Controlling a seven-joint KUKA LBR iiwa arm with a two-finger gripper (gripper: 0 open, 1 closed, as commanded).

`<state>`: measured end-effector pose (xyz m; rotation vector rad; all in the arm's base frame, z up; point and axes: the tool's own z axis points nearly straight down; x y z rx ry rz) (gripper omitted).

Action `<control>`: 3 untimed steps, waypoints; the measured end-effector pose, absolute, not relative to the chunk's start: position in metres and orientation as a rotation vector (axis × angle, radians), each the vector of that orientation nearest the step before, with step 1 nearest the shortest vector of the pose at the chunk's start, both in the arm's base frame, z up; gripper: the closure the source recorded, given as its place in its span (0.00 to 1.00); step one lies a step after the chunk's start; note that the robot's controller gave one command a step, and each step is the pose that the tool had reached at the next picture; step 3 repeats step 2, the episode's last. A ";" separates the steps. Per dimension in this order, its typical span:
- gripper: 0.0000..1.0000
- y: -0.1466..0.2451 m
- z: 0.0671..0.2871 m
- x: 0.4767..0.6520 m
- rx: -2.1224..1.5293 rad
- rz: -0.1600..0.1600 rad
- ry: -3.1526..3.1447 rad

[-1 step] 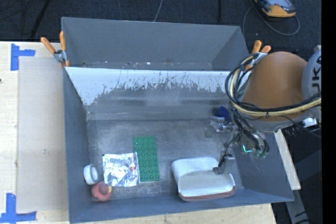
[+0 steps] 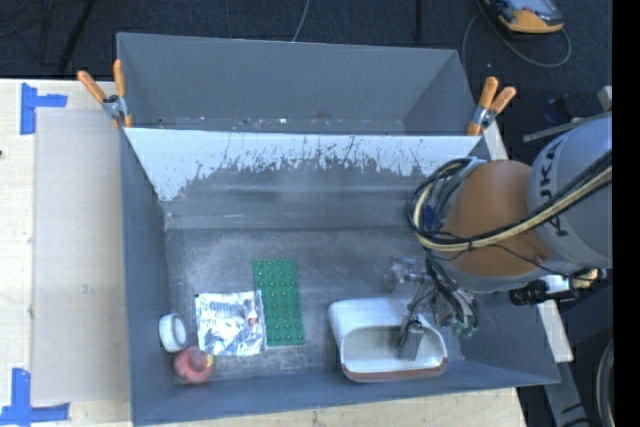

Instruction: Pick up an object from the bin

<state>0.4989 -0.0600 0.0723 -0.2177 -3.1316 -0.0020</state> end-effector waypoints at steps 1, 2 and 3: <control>1.00 -0.060 0.078 0.502 -0.211 -0.001 -3.143; 1.00 -0.060 0.222 0.501 -0.195 0.000 -3.142; 1.00 -0.060 0.222 0.501 -0.195 0.000 -3.142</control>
Offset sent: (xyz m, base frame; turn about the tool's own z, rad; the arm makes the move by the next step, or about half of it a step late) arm 0.0000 0.0000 0.0000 0.0000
